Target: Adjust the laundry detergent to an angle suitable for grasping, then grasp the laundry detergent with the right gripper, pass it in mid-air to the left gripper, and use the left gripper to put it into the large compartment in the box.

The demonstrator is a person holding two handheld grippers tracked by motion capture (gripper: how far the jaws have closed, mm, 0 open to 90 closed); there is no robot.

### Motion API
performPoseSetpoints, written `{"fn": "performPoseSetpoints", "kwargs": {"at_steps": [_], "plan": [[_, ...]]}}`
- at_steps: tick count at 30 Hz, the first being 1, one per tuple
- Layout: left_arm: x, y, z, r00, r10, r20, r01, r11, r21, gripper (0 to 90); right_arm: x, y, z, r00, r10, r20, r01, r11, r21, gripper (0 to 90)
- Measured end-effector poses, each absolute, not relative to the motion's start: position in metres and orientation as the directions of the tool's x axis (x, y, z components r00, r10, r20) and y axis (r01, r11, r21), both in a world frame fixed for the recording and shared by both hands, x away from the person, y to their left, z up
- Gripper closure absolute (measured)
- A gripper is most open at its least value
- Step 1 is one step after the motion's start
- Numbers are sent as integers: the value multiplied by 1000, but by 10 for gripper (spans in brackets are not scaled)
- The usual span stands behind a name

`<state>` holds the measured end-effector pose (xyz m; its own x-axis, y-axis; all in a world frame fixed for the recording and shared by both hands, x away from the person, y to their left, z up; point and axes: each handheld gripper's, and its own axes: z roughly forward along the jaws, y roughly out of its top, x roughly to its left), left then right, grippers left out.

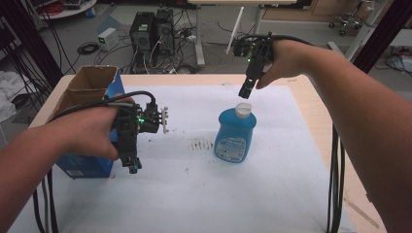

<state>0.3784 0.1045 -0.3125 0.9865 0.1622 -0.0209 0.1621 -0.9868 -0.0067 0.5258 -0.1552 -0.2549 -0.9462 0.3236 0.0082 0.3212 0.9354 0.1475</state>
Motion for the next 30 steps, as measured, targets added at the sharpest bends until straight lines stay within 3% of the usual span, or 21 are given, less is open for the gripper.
{"fn": "performPoseSetpoints", "kwargs": {"at_steps": [23,29,30], "plan": [[379,108,-309,987,160,-18,160,-987,8,17,528,-154,-254,-945,325,22,324,927,189,22],[377,108,-307,987,162,-16,162,-987,14,17,527,-158,-246,-934,353,59,352,877,327,22],[376,109,-307,986,164,-11,164,-986,18,17,526,-163,-245,-924,376,74,374,843,387,22]]}}
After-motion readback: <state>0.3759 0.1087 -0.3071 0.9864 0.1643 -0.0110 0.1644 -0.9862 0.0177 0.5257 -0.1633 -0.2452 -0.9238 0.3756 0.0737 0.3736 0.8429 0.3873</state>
